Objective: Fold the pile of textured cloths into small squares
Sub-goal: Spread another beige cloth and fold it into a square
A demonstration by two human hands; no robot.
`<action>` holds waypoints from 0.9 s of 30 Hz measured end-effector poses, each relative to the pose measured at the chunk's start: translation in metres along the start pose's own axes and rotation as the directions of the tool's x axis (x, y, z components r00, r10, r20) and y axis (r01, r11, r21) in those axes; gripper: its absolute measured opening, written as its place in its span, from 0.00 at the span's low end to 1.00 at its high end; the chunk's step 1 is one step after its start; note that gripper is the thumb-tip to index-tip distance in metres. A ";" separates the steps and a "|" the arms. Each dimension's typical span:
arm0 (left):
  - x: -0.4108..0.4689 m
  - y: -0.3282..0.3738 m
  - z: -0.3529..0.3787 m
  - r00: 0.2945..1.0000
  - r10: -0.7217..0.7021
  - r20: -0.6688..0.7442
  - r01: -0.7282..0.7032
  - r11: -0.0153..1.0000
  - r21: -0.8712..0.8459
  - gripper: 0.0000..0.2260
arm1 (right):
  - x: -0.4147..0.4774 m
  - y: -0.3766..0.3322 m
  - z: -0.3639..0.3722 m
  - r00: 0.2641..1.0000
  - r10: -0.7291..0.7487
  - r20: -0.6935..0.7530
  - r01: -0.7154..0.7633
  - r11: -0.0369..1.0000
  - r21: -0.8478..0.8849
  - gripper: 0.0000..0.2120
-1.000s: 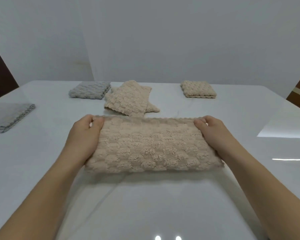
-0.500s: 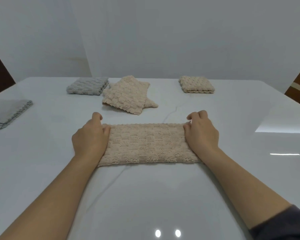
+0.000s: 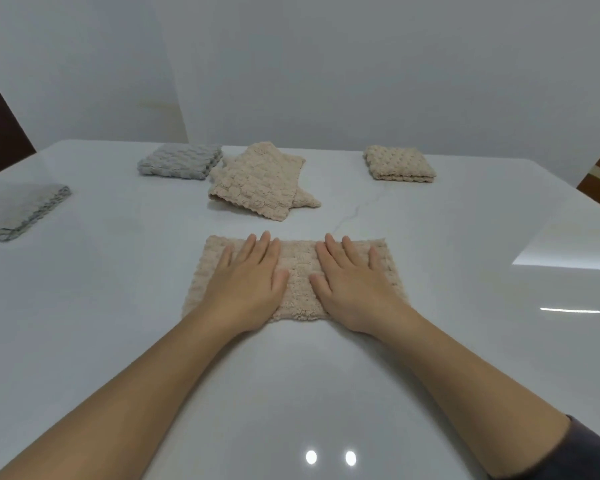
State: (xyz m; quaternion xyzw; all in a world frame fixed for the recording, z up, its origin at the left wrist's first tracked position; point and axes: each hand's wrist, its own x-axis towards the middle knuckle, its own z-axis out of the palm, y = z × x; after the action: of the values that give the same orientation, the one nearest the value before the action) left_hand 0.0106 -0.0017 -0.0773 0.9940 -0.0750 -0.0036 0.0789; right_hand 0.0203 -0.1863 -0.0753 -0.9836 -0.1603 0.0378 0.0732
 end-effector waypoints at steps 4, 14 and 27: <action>0.000 0.000 0.000 0.997 -0.082 -0.003 0.082 0.997 0.001 0.27 | -0.001 -0.002 0.001 1.000 0.000 -0.023 0.000 1.000 -0.011 0.29; 0.000 0.023 -0.006 1.000 -0.001 -0.021 0.001 1.000 0.009 0.26 | -0.004 -0.004 0.002 0.999 0.001 -0.054 -0.002 1.000 -0.014 0.29; -0.020 -0.034 -0.007 0.988 -0.154 -0.009 0.153 0.988 -0.033 0.26 | -0.003 -0.002 -0.004 1.000 -0.007 0.006 0.007 1.000 0.013 0.29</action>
State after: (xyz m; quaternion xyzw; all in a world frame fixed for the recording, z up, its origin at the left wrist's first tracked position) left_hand -0.0039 0.0354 -0.0762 0.9955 0.0023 -0.0050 0.0950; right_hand 0.0168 -0.1859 -0.0705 -0.9825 -0.1636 0.0415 0.0794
